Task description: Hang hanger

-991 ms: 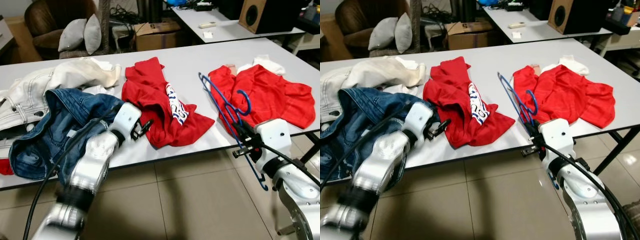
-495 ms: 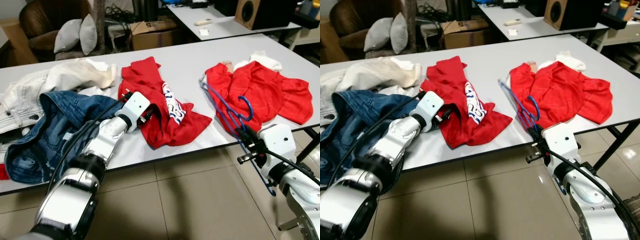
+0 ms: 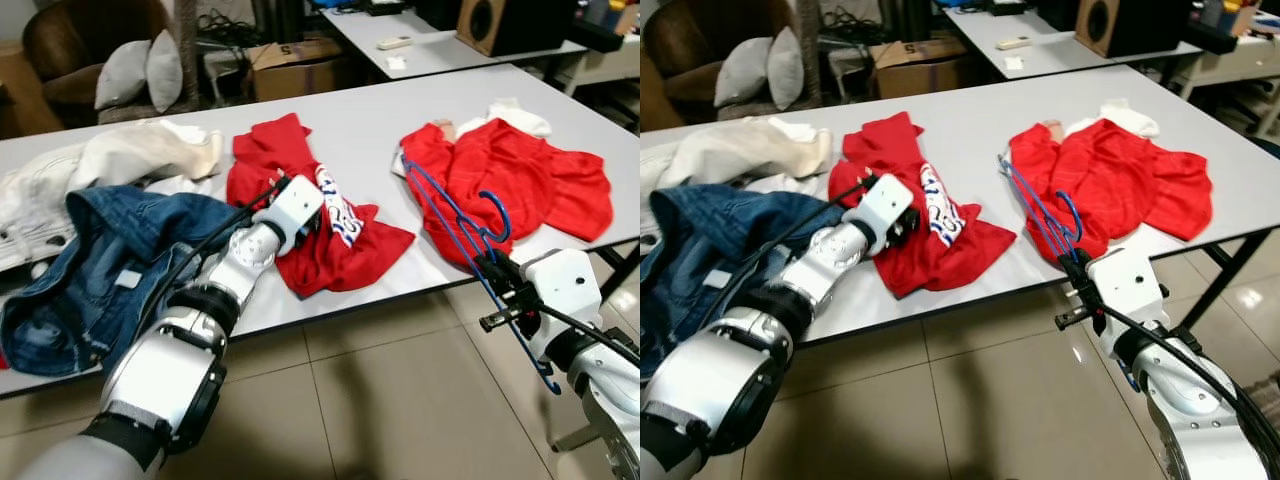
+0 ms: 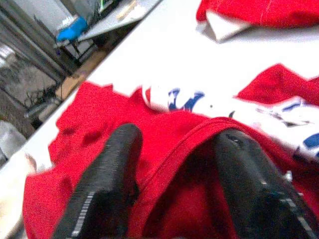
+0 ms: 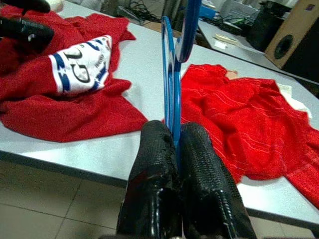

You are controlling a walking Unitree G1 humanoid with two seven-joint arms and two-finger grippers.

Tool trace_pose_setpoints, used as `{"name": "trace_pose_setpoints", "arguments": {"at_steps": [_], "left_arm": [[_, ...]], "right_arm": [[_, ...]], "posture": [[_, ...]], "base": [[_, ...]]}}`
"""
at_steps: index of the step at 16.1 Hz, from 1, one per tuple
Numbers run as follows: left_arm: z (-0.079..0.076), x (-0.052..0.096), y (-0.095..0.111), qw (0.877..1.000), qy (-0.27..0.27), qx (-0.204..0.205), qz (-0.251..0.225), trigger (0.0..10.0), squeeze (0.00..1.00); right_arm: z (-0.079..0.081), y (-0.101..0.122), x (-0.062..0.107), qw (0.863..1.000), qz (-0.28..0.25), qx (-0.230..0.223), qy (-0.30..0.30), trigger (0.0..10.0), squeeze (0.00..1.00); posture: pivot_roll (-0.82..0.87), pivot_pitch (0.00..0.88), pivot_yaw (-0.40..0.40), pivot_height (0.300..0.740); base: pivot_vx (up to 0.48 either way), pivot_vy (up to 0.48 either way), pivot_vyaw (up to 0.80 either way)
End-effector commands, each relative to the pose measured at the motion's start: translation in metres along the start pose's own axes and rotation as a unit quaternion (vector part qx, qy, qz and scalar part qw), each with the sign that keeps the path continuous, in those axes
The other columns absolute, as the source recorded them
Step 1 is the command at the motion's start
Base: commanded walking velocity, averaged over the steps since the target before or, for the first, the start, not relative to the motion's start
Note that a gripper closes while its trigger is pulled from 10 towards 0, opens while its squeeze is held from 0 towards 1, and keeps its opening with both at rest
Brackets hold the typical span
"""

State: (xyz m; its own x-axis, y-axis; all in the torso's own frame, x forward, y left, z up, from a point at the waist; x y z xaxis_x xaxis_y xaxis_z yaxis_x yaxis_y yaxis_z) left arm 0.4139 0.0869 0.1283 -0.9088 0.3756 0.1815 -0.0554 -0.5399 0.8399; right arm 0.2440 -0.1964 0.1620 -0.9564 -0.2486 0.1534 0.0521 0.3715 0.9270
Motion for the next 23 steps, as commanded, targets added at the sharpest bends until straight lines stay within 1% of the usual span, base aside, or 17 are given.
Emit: {"name": "trace_pose_setpoints", "arguments": {"at_steps": [1, 2, 4, 7, 9, 11, 12, 14, 15, 16, 17, 19, 20, 22, 23], "left_arm": [[0.003, -0.002, 0.007, 1.000, 0.001, -0.013, -0.010, 0.0, 0.00], [0.000, -0.003, 0.011, 0.999, -0.015, -0.028, -0.020, 0.0, 0.00], [-0.002, -0.002, 0.009, 0.998, -0.026, -0.046, -0.016, 0.0, 0.00], [-0.001, -0.002, 0.008, 0.998, -0.028, -0.048, -0.015, 0.0, 0.00], [-0.002, -0.002, 0.006, 0.998, -0.037, -0.059, -0.010, 0.0, 0.00], [-0.001, -0.001, 0.000, 0.996, -0.038, -0.077, 0.006, 0.0, 0.00], [0.002, 0.000, -0.004, 0.996, -0.034, -0.086, 0.018, 0.0, 0.00], [0.012, 0.001, -0.005, 0.996, -0.014, -0.079, 0.026, 0.0, 0.00], [0.017, 0.001, -0.004, 0.997, -0.004, -0.066, 0.025, 0.0, 0.00], [0.024, 0.001, 0.001, 0.999, 0.006, -0.041, 0.017, 0.0, 0.00], [0.027, 0.000, 0.004, 1.000, 0.007, -0.027, 0.012, 0.0, 0.00], [0.041, -0.002, 0.025, 0.999, 0.016, 0.040, -0.027, 0.0, 0.00], [0.048, -0.003, 0.034, 0.997, 0.022, 0.061, -0.044, 0.0, 0.00], [0.077, -0.001, 0.060, 0.988, 0.063, 0.107, -0.087, 0.0, 0.00], [0.087, 0.000, 0.068, 0.985, 0.078, 0.115, -0.098, 0.0, 0.00]], "right_arm": [[-0.002, 0.005, 0.004, 1.000, -0.004, 0.007, -0.007, 10.0, 0.00], [-0.003, 0.004, 0.005, 1.000, -0.002, 0.008, -0.010, 10.0, 0.00], [-0.002, 0.003, 0.006, 1.000, -0.001, 0.008, -0.012, 10.0, 0.00], [0.000, 0.003, 0.004, 1.000, 0.000, 0.010, -0.007, 10.0, 0.00], [0.001, 0.003, 0.003, 1.000, 0.002, 0.015, -0.002, 10.0, 0.00], [0.000, 0.003, 0.002, 1.000, 0.002, 0.017, 0.000, 10.0, 0.00], [0.000, 0.003, 0.001, 1.000, 0.002, 0.018, 0.001, 10.0, 0.00], [0.000, 0.004, 0.000, 1.000, 0.000, 0.019, 0.001, 10.0, 0.00], [0.000, 0.003, 0.000, 1.000, 0.000, 0.019, 0.001, 10.0, 0.00], [-0.001, 0.003, 0.000, 1.000, 0.000, 0.019, 0.000, 10.0, 0.00], [-0.001, 0.003, 0.000, 1.000, 0.000, 0.019, 0.001, 10.0, 0.00], [-0.005, 0.002, 0.003, 1.000, 0.000, 0.022, 0.001, 10.0, 0.00], [-0.007, 0.001, 0.003, 1.000, 0.000, 0.022, 0.000, 10.0, 0.00], [-0.010, 0.000, 0.003, 1.000, -0.002, 0.022, -0.005, 10.0, 0.00], [-0.011, 0.001, 0.003, 1.000, -0.003, 0.022, -0.006, 10.0, 0.00]], "posture": [[-0.31, 0.000, 0.108, 0.740], [-0.31, 0.000, 0.114, 0.740], [-0.31, 0.000, 0.116, 0.740], [-0.31, 0.000, 0.109, 0.740], [-0.30, 0.000, 0.104, 0.740], [-0.30, 0.000, 0.098, 0.740], [-0.30, 0.000, 0.096, 0.740], [-0.30, 0.000, 0.095, 0.740], [-0.30, 0.000, 0.095, 0.740], [-0.30, 0.000, 0.097, 0.740], [-0.29, 0.000, 0.098, 0.740], [-0.29, 0.000, 0.104, 0.740], [-0.28, 0.000, 0.106, 0.740], [-0.28, 0.000, 0.111, 0.740], [-0.28, 0.000, 0.113, 0.740]], "base": [[0.000, 0.000, 0.00], [0.000, 0.000, 0.00], [0.000, 0.000, 0.00], [0.000, 0.000, 0.00], [0.000, 0.000, 0.00], [0.000, 0.000, 0.00], [0.000, 0.000, 0.00], [0.000, 0.000, 0.00], [0.000, 0.000, 0.00], [0.000, 0.000, 0.00], [0.000, 0.000, 0.00], [0.000, 0.000, 0.00], [0.000, 0.000, 0.00], [0.000, 0.000, 0.00], [0.000, 0.000, 0.00]]}}
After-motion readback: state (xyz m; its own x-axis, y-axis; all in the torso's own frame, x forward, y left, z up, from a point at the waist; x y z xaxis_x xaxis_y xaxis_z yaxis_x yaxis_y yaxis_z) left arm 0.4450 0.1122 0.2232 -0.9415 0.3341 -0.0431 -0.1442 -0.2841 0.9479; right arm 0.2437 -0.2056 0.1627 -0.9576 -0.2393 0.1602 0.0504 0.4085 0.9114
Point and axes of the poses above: a point about 5 cm out from each wrist's last joint towards the gripper, its own x axis pointing back from the gripper into the wrist, its own y axis along the axis of the wrist's last joint, z = x × y, the point moved 3 cm from there along -x, pointing out of the wrist towards the gripper
